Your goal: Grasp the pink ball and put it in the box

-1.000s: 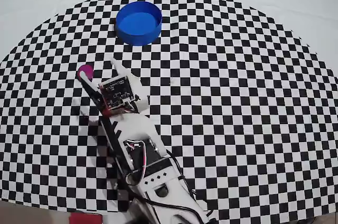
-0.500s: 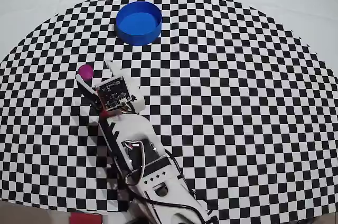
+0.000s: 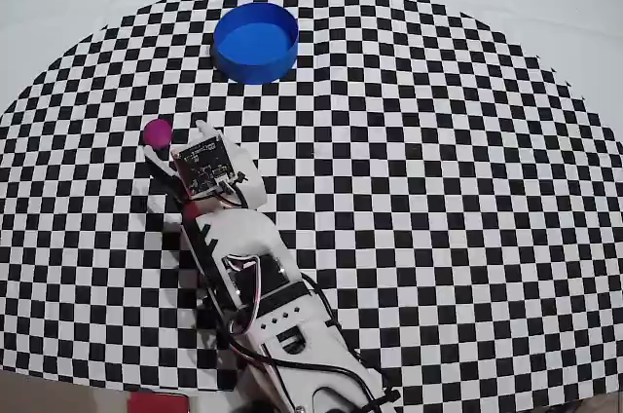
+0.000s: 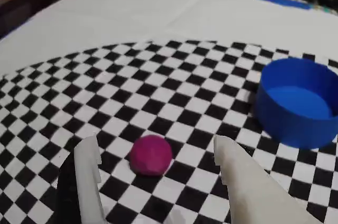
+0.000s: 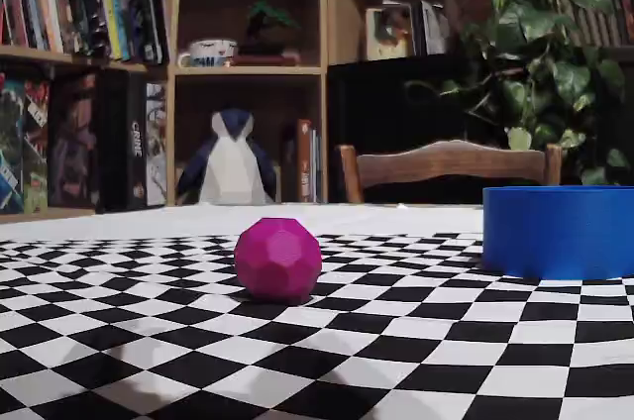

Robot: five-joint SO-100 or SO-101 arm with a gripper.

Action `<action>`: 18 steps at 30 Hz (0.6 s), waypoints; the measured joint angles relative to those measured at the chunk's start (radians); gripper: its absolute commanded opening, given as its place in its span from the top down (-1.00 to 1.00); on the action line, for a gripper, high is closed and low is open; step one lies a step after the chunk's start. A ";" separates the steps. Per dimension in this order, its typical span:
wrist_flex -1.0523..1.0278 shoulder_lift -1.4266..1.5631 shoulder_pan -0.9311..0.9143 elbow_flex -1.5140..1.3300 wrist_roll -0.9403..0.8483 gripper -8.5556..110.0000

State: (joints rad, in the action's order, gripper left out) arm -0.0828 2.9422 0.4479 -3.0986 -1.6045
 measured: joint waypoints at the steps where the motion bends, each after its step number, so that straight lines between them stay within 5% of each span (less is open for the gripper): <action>1: 0.000 -0.015 0.000 0.005 0.000 0.44; 18: 0.049 -0.284 0.000 0.127 0.000 0.43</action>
State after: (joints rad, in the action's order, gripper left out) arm -0.0337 2.6584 0.4479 -2.9713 -1.6045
